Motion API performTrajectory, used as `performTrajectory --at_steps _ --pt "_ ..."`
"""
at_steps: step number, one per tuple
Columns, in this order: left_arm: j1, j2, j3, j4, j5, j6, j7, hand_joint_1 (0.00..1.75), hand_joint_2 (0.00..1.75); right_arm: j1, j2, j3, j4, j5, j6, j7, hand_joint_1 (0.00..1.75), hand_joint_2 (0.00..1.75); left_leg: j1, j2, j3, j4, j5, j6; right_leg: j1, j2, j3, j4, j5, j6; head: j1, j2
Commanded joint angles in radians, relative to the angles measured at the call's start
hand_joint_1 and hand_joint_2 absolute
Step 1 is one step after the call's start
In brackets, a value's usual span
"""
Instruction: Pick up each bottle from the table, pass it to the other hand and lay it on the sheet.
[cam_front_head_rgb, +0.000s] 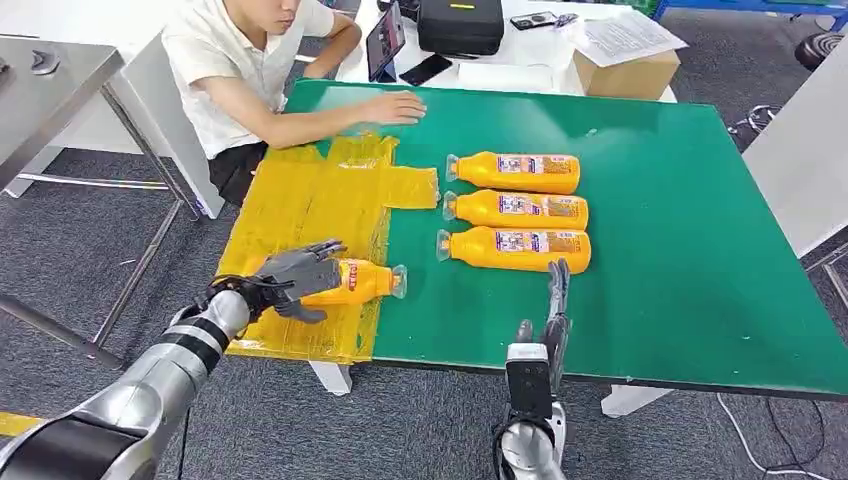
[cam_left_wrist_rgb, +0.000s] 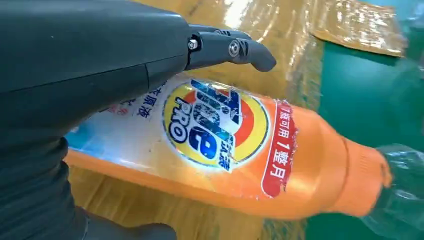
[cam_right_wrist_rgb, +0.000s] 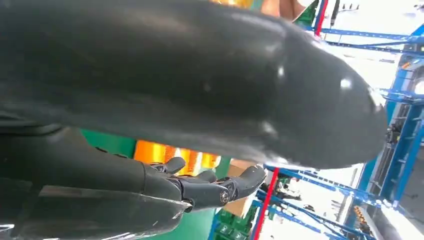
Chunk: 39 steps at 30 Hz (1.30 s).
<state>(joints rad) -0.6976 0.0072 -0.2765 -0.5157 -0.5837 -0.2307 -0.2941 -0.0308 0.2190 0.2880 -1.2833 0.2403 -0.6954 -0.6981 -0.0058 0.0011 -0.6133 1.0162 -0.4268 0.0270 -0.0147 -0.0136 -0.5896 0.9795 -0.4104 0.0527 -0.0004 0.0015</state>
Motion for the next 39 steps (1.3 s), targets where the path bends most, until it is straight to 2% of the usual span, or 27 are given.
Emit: performTrajectory --at_steps 1,2,4,5,6,7,10,11,13,15,17,19,22,24,28,30,31,34,35,36,39 --pt "0.126 0.058 -0.025 -0.127 0.12 -0.115 -0.071 0.0 1.75 -0.046 -0.052 0.057 0.06 -0.012 -0.003 0.0 0.0 0.0 0.0 0.005 0.005 -0.002 -0.001 -0.002 0.0 0.005 0.004 -0.002 0.001 -0.002 0.0 0.0" --pt "0.147 0.056 -0.022 -0.172 0.143 -0.093 -0.085 0.0 1.75 -0.043 -0.05 0.052 0.057 -0.005 -0.003 0.0 0.0 0.0 0.0 0.003 0.005 -0.002 -0.001 -0.001 0.0 0.004 0.003 -0.001 0.0 -0.001 0.0 0.0" --pt "0.203 -0.003 0.009 -0.285 0.173 0.081 -0.068 0.0 1.75 -0.025 -0.037 0.012 0.038 0.026 -0.003 0.0 0.0 0.0 0.001 0.005 0.008 -0.003 -0.001 -0.003 0.001 0.006 0.006 -0.003 0.0 -0.003 0.0 0.0" --pt "0.255 -0.072 0.019 -0.382 0.17 0.245 -0.051 0.0 1.75 -0.004 -0.022 -0.028 0.018 0.064 -0.003 0.0 0.0 0.0 0.001 0.004 0.009 -0.003 -0.002 -0.003 0.001 0.005 0.007 -0.003 0.0 -0.003 0.0 0.0" --pt "0.329 -0.18 0.097 -0.488 0.244 0.465 -0.052 0.0 1.75 0.023 -0.001 -0.088 -0.005 0.116 -0.003 0.0 0.0 0.0 0.0 -0.001 0.006 -0.002 -0.001 -0.001 0.0 0.0 0.006 -0.002 -0.001 -0.001 0.0 0.0" --pt "0.363 -0.221 0.098 -0.537 0.258 0.561 -0.096 0.0 1.75 0.035 0.009 -0.111 -0.022 0.141 -0.003 0.0 0.0 0.0 -0.001 -0.004 0.004 -0.002 0.0 0.0 -0.001 -0.004 0.005 -0.002 -0.001 0.0 0.0 0.0" --pt "0.363 -0.221 0.098 -0.537 0.258 0.561 -0.096 0.0 1.75 0.035 0.009 -0.111 -0.022 0.141 -0.003 0.0 0.0 0.0 0.0 -0.005 0.001 0.001 -0.001 0.0 0.0 -0.005 0.001 0.0 -0.003 -0.001 0.0 0.0" --pt "0.408 -0.262 0.078 -0.584 0.256 0.667 -0.14 0.0 1.75 0.048 0.016 -0.129 -0.04 0.168 -0.003 0.0 0.0 0.0 0.0 -0.005 0.002 0.001 -0.002 -0.001 0.0 -0.004 0.002 -0.001 -0.003 -0.001 0.001 0.0" --pt "0.455 -0.273 0.034 -0.627 0.298 0.775 -0.186 0.0 1.75 0.057 0.041 -0.187 -0.058 0.261 -0.003 0.0 0.0 0.0 -0.001 -0.003 -0.002 0.0 -0.001 0.0 -0.001 -0.002 -0.001 -0.001 -0.001 0.0 0.001 0.0" --pt "0.499 -0.27 -0.049 -0.643 0.311 0.925 -0.246 0.0 1.75 0.051 0.042 -0.23 -0.036 0.378 -0.003 0.0 0.0 0.0 -0.001 -0.002 0.001 0.0 -0.003 -0.001 -0.001 -0.002 0.002 -0.001 -0.003 -0.001 0.0 0.0" --pt "0.535 -0.31 0.0 -0.654 0.274 0.929 -0.3 0.0 1.75 0.034 0.033 -0.267 0.006 0.478 -0.003 0.0 0.0 0.0 -0.002 -0.002 0.0 -0.001 -0.003 -0.001 -0.002 -0.002 -0.001 -0.002 -0.002 -0.001 0.0 0.0" --pt "0.549 -0.313 -0.004 -0.669 0.293 0.929 -0.318 0.0 1.75 0.022 0.032 -0.315 0.038 0.576 -0.003 0.0 0.0 0.0 -0.001 -0.002 -0.002 -0.001 -0.002 0.0 -0.001 -0.002 -0.002 -0.003 -0.001 -0.001 0.0 0.0" --pt "0.549 -0.269 -0.083 -0.698 0.334 0.918 -0.253 0.0 1.75 -0.034 0.033 -0.455 0.18 0.829 -0.003 0.015 0.0 0.0 -0.001 -0.001 -0.002 -0.001 -0.002 0.0 -0.001 -0.001 -0.002 -0.003 0.0 0.0 0.0 0.0" --pt "0.549 -0.266 -0.091 -0.704 0.339 0.919 -0.247 0.0 1.75 -0.043 0.024 -0.465 0.196 0.817 -0.003 0.001 0.0 0.0 0.0 -0.001 0.001 -0.002 -0.002 -0.001 0.0 0.0 0.001 -0.004 0.0 -0.001 0.0 0.0" --pt "0.549 -0.266 -0.091 -0.704 0.339 0.919 -0.247 0.0 1.75 -0.043 0.024 -0.465 0.196 0.817 -0.003 0.001 0.0 0.0 -0.001 -0.002 -0.002 -0.001 -0.001 0.0 -0.001 -0.002 -0.002 -0.003 -0.001 -0.001 0.0 0.0" --pt "0.544 -0.243 -0.132 -0.716 0.345 0.898 -0.228 0.0 1.75 -0.064 -0.017 -0.451 0.237 0.938 -0.003 0.12 0.0 0.0 -0.001 0.0 -0.001 -0.001 -0.002 0.0 -0.001 0.0 -0.001 -0.003 -0.001 -0.001 0.0 0.0" --pt "0.553 -0.236 -0.152 -0.734 0.352 0.883 -0.208 0.0 1.75 -0.074 -0.063 -0.431 0.245 0.996 -0.003 0.192 0.0 0.0 0.0 0.0 0.001 -0.001 -0.002 -0.001 0.0 0.001 0.001 -0.003 -0.001 -0.002 0.0 0.0" --pt "0.564 -0.231 -0.185 -0.755 0.368 0.847 -0.184 0.0 1.75 -0.111 -0.125 -0.426 0.287 1.048 -0.003 0.258 0.0 0.0 -0.001 -0.001 -0.001 -0.001 -0.001 0.0 -0.001 -0.002 0.0 -0.004 0.0 -0.001 0.0 0.0" --pt "0.569 -0.226 -0.207 -0.766 0.373 0.831 -0.175 0.0 1.75 -0.136 -0.161 -0.41 0.329 1.09 -0.003 0.312 0.0 0.0 -0.001 -0.001 -0.001 -0.001 -0.001 0.0 -0.001 -0.002 -0.001 -0.004 0.0 -0.001 0.0 0.0" --pt "0.57 -0.222 -0.22 -0.772 0.374 0.825 -0.172 0.0 1.75 -0.15 -0.183 -0.388 0.354 1.101 -0.003 0.342 0.0 1.75 -0.001 -0.001 -0.003 -0.001 -0.001 0.001 -0.001 -0.002 -0.002 -0.003 0.0 0.0 0.0 0.0" --pt "0.577 -0.214 -0.245 -0.791 0.389 0.806 -0.155 0.0 1.75 -0.19 -0.235 -0.315 0.467 1.076 -0.003 0.422 0.0 1.75 -0.001 0.0 -0.001 -0.001 -0.002 0.001 -0.001 0.001 0.0 -0.004 0.0 -0.001 0.0 0.0"
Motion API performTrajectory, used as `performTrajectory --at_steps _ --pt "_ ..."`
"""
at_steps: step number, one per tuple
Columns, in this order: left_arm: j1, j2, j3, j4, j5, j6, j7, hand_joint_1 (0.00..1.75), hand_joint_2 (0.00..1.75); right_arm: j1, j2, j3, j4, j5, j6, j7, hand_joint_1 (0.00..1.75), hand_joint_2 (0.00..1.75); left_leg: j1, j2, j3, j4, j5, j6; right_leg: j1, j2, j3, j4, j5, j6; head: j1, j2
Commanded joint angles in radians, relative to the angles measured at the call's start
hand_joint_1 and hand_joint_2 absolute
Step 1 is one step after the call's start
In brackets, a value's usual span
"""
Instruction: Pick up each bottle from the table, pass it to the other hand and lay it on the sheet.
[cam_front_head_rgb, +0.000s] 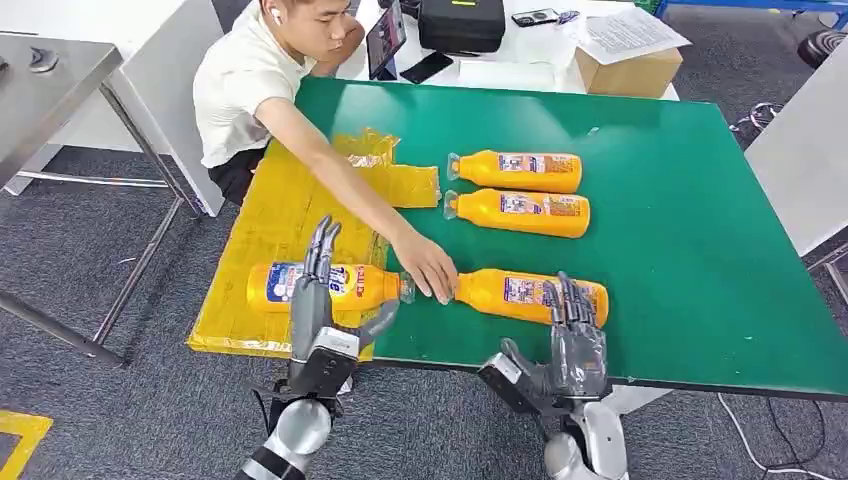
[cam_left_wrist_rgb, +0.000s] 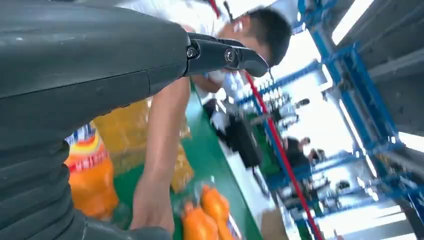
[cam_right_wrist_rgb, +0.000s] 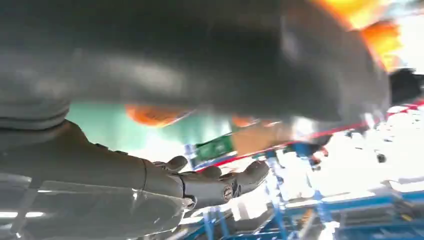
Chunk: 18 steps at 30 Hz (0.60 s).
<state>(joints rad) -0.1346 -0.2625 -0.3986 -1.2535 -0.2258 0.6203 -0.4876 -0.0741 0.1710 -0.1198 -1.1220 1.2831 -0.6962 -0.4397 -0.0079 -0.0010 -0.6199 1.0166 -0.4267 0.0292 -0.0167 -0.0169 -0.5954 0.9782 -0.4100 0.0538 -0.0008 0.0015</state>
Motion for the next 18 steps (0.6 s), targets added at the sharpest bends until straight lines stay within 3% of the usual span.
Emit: performTrajectory --at_steps 1,12,18 --pt "0.015 0.057 -0.125 -0.055 0.033 -0.047 0.042 0.0 1.75 -0.164 -0.194 0.112 0.344 0.029 -0.002 0.18 0.0 1.75 0.001 0.002 0.003 -0.001 -0.001 -0.001 0.001 0.003 0.003 -0.002 0.0 -0.001 0.0 0.0" --pt "0.021 0.046 -0.135 -0.068 0.049 -0.052 0.042 0.0 1.75 -0.227 -0.253 0.216 0.459 0.081 -0.002 0.337 0.0 1.75 0.0 0.002 0.003 -0.001 -0.001 -0.001 0.001 0.002 0.002 -0.001 0.0 -0.001 0.0 0.0" --pt "0.015 0.044 -0.143 -0.059 0.073 -0.051 0.035 0.0 1.75 -0.285 -0.283 0.242 0.545 0.082 -0.002 0.345 0.0 1.75 0.001 0.002 0.003 0.0 -0.001 -0.001 0.001 0.002 0.003 -0.001 0.0 -0.001 0.0 0.0"
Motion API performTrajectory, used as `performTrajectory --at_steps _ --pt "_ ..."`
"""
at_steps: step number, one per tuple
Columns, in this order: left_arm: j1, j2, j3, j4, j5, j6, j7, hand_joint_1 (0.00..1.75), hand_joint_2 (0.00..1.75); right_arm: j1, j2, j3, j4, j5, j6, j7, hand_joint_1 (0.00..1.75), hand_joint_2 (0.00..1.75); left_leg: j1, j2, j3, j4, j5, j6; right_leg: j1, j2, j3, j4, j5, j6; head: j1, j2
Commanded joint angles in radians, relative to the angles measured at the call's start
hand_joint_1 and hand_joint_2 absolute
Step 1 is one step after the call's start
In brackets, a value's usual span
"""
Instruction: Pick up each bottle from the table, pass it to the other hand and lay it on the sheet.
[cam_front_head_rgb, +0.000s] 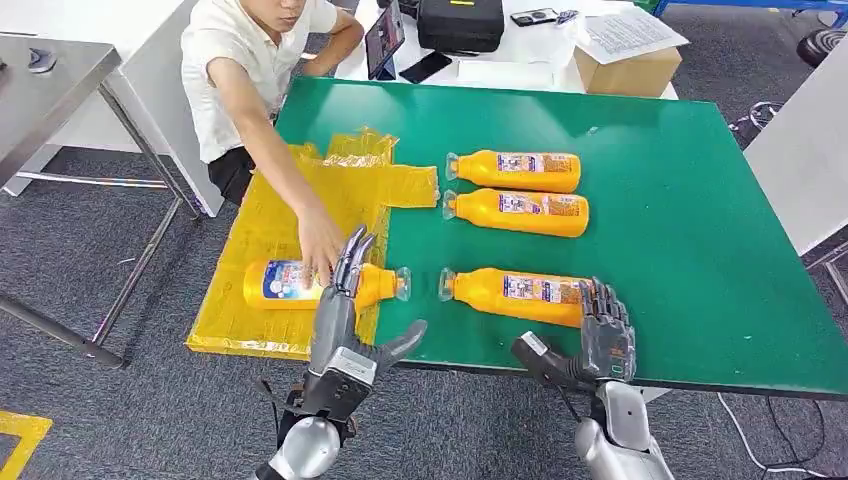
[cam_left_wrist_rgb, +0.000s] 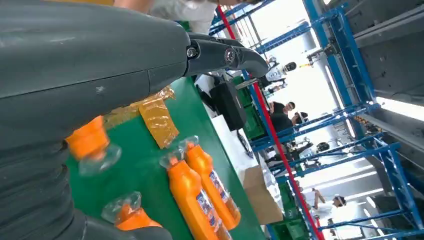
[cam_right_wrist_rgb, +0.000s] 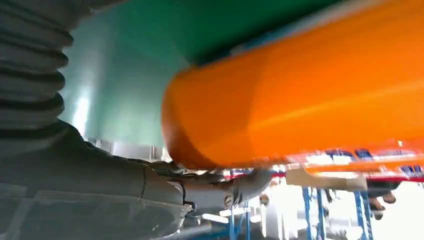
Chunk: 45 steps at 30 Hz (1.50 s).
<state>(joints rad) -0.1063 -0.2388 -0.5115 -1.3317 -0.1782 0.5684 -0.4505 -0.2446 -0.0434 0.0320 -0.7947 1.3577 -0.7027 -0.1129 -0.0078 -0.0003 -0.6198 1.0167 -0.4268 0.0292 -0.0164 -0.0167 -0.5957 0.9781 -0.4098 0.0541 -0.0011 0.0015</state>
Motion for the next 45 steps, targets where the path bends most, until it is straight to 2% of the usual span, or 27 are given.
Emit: performTrajectory --at_steps 1,11,12,13,14,17,21,22,23,24,25,26,31,33,39,42,45 --pt "-0.014 0.02 -0.03 0.019 0.025 0.001 -0.002 0.0 1.75 -0.114 -0.069 0.09 0.218 0.007 0.005 0.018 0.0 1.75 0.001 0.001 0.003 -0.001 -0.001 -0.001 0.001 0.002 0.003 -0.001 0.0 -0.001 0.0 0.0" --pt "-0.016 0.02 -0.033 0.023 0.036 0.003 -0.007 0.0 1.75 -0.121 -0.069 0.103 0.215 0.023 0.005 0.023 0.0 1.75 0.001 0.001 0.004 -0.001 -0.001 -0.001 0.001 0.002 0.004 -0.002 0.0 -0.002 0.0 0.0" --pt "-0.016 0.019 -0.034 0.023 0.039 0.005 -0.011 0.0 1.75 -0.131 -0.069 0.112 0.22 0.03 0.005 0.02 0.0 1.75 0.001 0.001 0.005 -0.001 -0.001 -0.002 0.001 0.002 0.005 -0.002 0.0 -0.002 0.0 0.0" --pt "-0.022 0.018 -0.057 0.028 0.071 0.004 -0.013 0.0 1.75 -0.208 -0.041 0.176 0.271 0.047 0.006 0.014 0.0 1.75 0.0 0.0 0.005 -0.001 0.0 -0.001 0.0 0.001 0.006 -0.002 0.0 -0.002 0.001 0.0" --pt "-0.022 0.018 -0.057 0.028 0.071 0.004 -0.013 0.0 1.75 -0.208 -0.041 0.176 0.271 0.047 0.006 0.014 0.0 1.75 0.0 0.0 0.005 -0.001 0.0 -0.001 0.0 0.001 0.005 -0.002 0.0 -0.002 0.0 0.0" --pt "-0.022 0.025 -0.067 0.029 0.081 -0.001 -0.013 0.0 1.75 -0.206 -0.038 0.145 0.323 -0.078 0.068 -0.061 0.0 1.75 0.001 0.001 0.007 -0.001 0.0 -0.001 0.001 0.001 0.007 -0.001 0.0 -0.001 0.0 0.0" --pt "-0.023 0.026 -0.069 0.029 0.087 -0.003 -0.012 0.0 1.75 -0.202 -0.046 0.144 0.347 -0.109 0.086 -0.074 0.0 1.75 0.001 0.0 0.007 -0.001 0.0 -0.001 0.001 0.001 0.007 -0.002 0.0 -0.001 0.0 0.0" --pt "-0.026 0.029 -0.072 0.031 0.093 -0.005 -0.01 0.0 1.75 -0.201 -0.051 0.133 0.369 -0.15 0.156 -0.084 0.0 1.75 0.001 0.0 0.008 -0.001 -0.001 -0.002 0.001 0.001 0.008 -0.002 0.0 -0.002 0.0 0.0" --pt "-0.027 0.029 -0.073 0.034 0.098 -0.007 -0.008 0.0 1.75 -0.194 -0.063 0.139 0.378 -0.15 0.164 -0.082 0.84 1.75 0.001 0.001 0.009 -0.001 -0.001 -0.002 0.001 0.002 0.009 -0.002 0.0 -0.002 0.0 0.0" --pt "-0.032 0.03 -0.075 0.038 0.103 -0.01 -0.007 0.0 1.75 -0.2 -0.074 0.157 0.408 -0.162 0.178 -0.076 1.48 1.75 0.002 0.001 0.01 -0.002 -0.001 -0.003 0.001 0.001 0.01 -0.002 -0.001 -0.003 0.0 0.0" --pt "-0.034 0.03 -0.076 0.042 0.107 -0.012 -0.007 0.0 1.75 -0.191 -0.082 0.152 0.42 -0.169 0.186 -0.074 1.69 1.75 0.002 -0.001 0.011 -0.002 -0.001 -0.003 0.002 0.0 0.011 -0.003 -0.001 -0.003 0.0 0.0" --pt "-0.036 0.029 -0.076 0.045 0.108 -0.014 -0.008 0.0 1.75 -0.178 -0.099 0.205 0.401 -0.216 0.199 -0.054 1.73 1.75 0.001 -0.002 0.009 -0.001 0.0 -0.002 0.001 -0.002 0.009 -0.002 0.0 -0.002 0.0 0.0" --pt "-0.036 0.03 -0.076 0.047 0.112 -0.016 -0.007 0.0 1.75 -0.18 -0.1 0.203 0.423 -0.216 0.197 -0.058 1.73 1.75 0.001 -0.001 0.015 -0.001 -0.002 -0.001 0.001 0.0 0.011 -0.003 0.0 -0.002 0.0 0.0" --pt "-0.035 0.03 -0.076 0.046 0.112 -0.016 -0.007 0.0 1.75 -0.182 -0.098 0.203 0.424 -0.216 0.198 -0.057 1.73 1.75 0.001 -0.002 0.017 -0.001 -0.003 0.001 0.001 -0.001 0.006 -0.003 -0.004 -0.001 0.001 0.0" --pt "-0.035 0.03 -0.076 0.045 0.12 -0.018 -0.005 0.0 1.75 -0.185 -0.1 0.206 0.443 -0.211 0.219 -0.045 1.75 1.75 0.001 -0.002 0.02 -0.002 -0.003 0.002 0.001 -0.001 0.011 -0.005 -0.003 0.001 0.0 0.0" --pt "-0.037 0.034 -0.078 0.042 0.126 -0.023 -0.005 0.0 1.75 -0.167 -0.112 0.201 0.454 -0.217 0.244 -0.062 1.75 1.75 0.001 -0.003 0.021 -0.002 -0.003 0.002 0.001 -0.002 0.022 -0.005 -0.003 0.001 0.0 0.0" --pt "-0.034 0.036 -0.076 0.032 0.131 -0.025 -0.004 0.0 1.75 -0.156 -0.116 0.2 0.446 -0.22 0.236 -0.085 1.75 1.75 0.002 -0.004 0.023 -0.002 -0.003 0.002 0.002 -0.002 0.022 -0.007 -0.003 0.001 0.0 0.0"
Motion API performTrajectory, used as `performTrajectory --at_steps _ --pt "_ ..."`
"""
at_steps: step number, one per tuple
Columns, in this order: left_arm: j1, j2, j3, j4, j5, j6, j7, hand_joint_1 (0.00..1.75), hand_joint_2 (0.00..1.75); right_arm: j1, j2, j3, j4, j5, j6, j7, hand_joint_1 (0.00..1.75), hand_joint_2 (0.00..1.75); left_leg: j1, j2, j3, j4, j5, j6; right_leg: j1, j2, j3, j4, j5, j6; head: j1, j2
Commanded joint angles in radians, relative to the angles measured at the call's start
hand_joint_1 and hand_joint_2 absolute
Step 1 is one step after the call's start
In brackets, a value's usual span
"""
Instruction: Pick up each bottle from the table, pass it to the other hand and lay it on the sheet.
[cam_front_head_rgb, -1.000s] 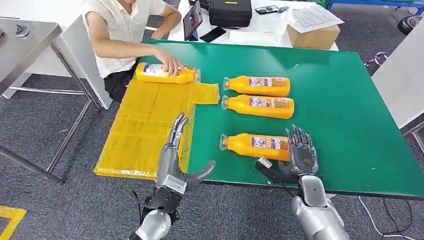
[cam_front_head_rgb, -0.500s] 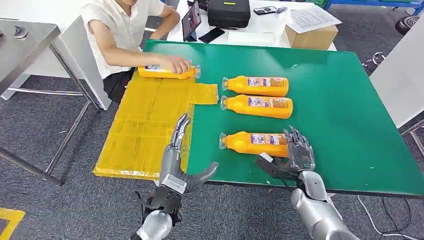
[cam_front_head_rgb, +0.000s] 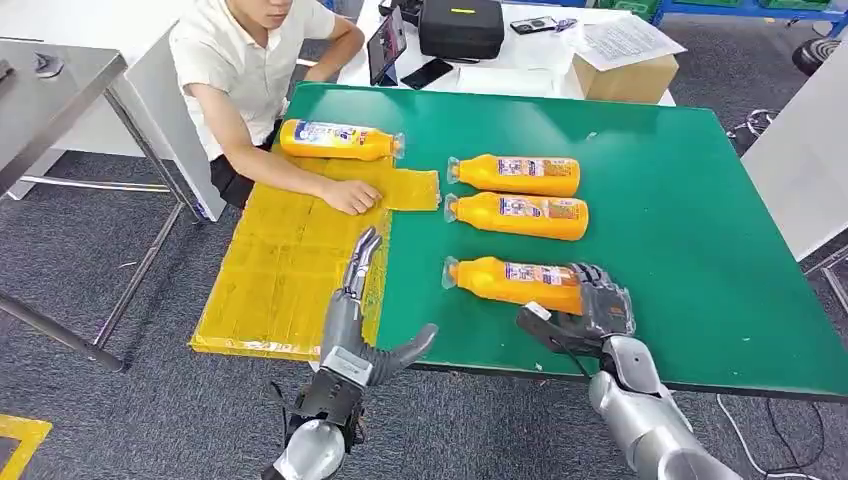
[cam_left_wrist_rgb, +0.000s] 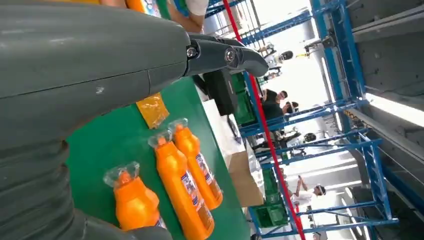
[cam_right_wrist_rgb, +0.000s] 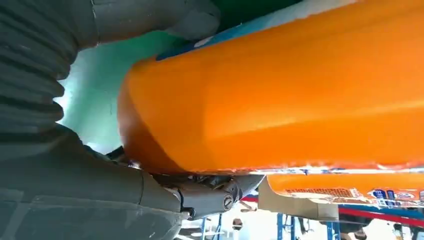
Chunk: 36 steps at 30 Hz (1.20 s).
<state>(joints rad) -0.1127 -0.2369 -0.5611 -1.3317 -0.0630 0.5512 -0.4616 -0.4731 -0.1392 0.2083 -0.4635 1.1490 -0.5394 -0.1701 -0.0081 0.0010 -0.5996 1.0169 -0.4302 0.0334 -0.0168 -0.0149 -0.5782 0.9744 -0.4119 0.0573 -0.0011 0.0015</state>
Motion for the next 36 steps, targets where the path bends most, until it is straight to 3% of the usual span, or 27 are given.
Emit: performTrajectory --at_steps 1,7,10,14,27,29,32,36 --pt "-0.028 0.035 -0.028 0.029 0.017 -0.011 0.007 0.0 1.75 0.074 -0.02 0.023 0.11 -0.012 0.067 -0.039 1.75 1.75 0.003 -0.007 0.004 -0.002 0.0 -0.003 0.003 -0.005 0.004 -0.004 -0.001 -0.003 0.0 0.0" --pt "-0.023 0.026 -0.016 0.019 0.053 -0.022 0.002 0.0 1.75 0.087 0.0 -0.012 0.054 -0.079 0.007 -0.161 1.75 1.75 0.002 -0.004 0.007 -0.002 -0.003 -0.001 0.002 -0.003 0.002 -0.004 -0.004 0.001 0.001 0.0" --pt "0.008 -0.007 0.036 0.037 0.263 -0.069 0.111 0.0 1.75 0.144 0.04 -0.076 -0.043 -0.227 0.006 -0.27 1.75 1.75 0.003 -0.004 0.008 -0.003 -0.003 -0.002 0.002 -0.002 0.003 -0.006 -0.003 0.0 0.0 0.0" --pt "0.006 0.007 0.022 0.083 0.323 -0.079 0.103 0.0 1.75 0.172 0.045 -0.068 -0.089 -0.256 0.017 -0.267 1.75 1.75 0.002 -0.001 0.009 -0.003 -0.004 -0.002 0.002 0.0 0.013 -0.006 -0.003 0.0 0.001 0.0" --pt "0.001 0.008 0.019 0.082 0.326 -0.079 0.102 0.0 1.75 0.169 0.04 -0.068 -0.087 -0.26 0.02 -0.268 1.75 1.75 0.003 0.0 0.007 -0.002 -0.005 -0.003 0.003 0.001 0.009 -0.005 -0.002 0.0 0.0 0.0" --pt "0.005 0.027 0.014 0.127 0.449 -0.107 0.256 0.0 1.75 0.177 0.067 -0.101 -0.117 -0.352 0.006 -0.338 1.75 1.75 0.003 0.0 0.007 -0.002 -0.005 -0.003 0.003 0.001 0.01 -0.005 -0.002 -0.001 0.0 0.0" --pt "0.031 0.061 -0.001 0.161 0.593 -0.166 0.221 0.0 1.75 0.226 0.128 -0.115 -0.263 -0.517 0.047 -0.385 1.75 1.75 0.003 0.003 0.009 -0.004 -0.005 -0.004 0.003 0.004 0.011 -0.006 -0.002 -0.001 0.0 0.0" --pt "0.061 0.08 -0.013 0.053 0.686 -0.151 0.206 0.0 1.75 0.289 0.171 -0.099 -0.421 -0.683 0.094 -0.39 1.75 1.75 0.003 0.004 0.005 -0.002 -0.006 -0.004 0.003 0.006 0.007 -0.004 -0.003 -0.001 0.0 0.0"
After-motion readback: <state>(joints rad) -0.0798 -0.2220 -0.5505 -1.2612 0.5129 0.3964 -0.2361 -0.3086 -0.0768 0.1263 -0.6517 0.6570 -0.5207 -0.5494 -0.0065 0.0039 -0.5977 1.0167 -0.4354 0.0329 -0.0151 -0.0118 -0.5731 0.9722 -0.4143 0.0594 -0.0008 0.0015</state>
